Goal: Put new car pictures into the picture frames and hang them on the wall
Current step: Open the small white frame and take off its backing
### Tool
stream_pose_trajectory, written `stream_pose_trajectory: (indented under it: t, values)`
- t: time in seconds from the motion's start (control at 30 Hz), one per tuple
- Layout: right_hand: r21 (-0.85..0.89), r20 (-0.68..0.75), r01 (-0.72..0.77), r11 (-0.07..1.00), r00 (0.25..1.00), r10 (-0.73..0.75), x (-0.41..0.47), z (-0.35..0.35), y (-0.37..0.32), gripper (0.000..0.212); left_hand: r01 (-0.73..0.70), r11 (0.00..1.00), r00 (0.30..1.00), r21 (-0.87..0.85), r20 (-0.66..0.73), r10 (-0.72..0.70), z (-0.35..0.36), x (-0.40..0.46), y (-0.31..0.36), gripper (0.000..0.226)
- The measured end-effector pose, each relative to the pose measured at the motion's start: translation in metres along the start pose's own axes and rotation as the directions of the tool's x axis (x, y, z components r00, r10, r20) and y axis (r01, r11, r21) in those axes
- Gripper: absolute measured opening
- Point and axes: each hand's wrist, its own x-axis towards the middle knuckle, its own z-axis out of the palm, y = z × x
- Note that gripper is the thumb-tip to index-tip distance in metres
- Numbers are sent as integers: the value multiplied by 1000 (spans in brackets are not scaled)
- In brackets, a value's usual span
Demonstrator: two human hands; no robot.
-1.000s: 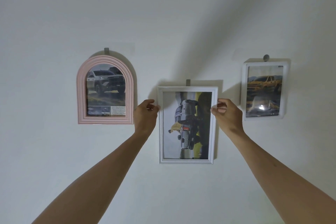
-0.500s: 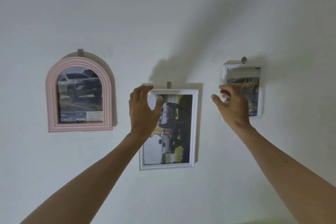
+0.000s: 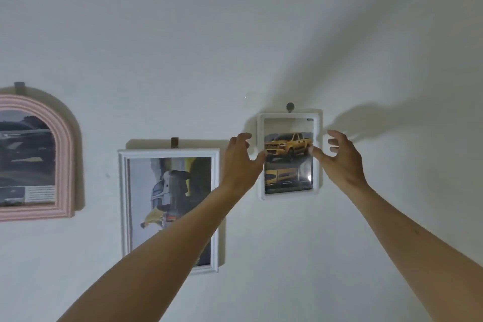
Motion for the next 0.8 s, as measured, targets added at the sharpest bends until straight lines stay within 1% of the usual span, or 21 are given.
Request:
stream_pose_trajectory:
  t: [0.07, 0.13, 0.23, 0.33, 0.43, 0.57, 0.8]
  values:
    - [42, 45, -31, 999, 999, 29, 3, 3, 13, 65, 86, 996, 996, -22, 29, -85, 17, 2, 0, 53]
    - [62, 64, -24, 998, 998, 20, 6, 7, 24, 60, 146, 989, 989, -33, 25, -145, 31, 1, -2, 43]
    - [125, 57, -13, 992, 998, 6, 9, 12, 31, 46, 196, 978, 981, -75, 3, -196, 45, -3, -3, 28]
    - [176, 77, -19, 984, 997, 5, 11, 13, 35, 35, 224, 967, 973, -118, -33, -229, 49, -5, -1, 21]
    - [198, 92, -25, 980, 996, 6, 12, 9, 33, 32, 232, 964, 970, -129, -49, -240, 45, -7, 4, 19]
    - [205, 96, -26, 978, 995, 7, 3, 2, 22, 36, 218, 966, 973, -139, -51, -227, 30, -11, 13, 22]
    - [196, 90, -31, 980, 996, 13, -36, -2, -17, 38, 180, 975, 981, -132, -49, -187, -22, -32, 14, 28]
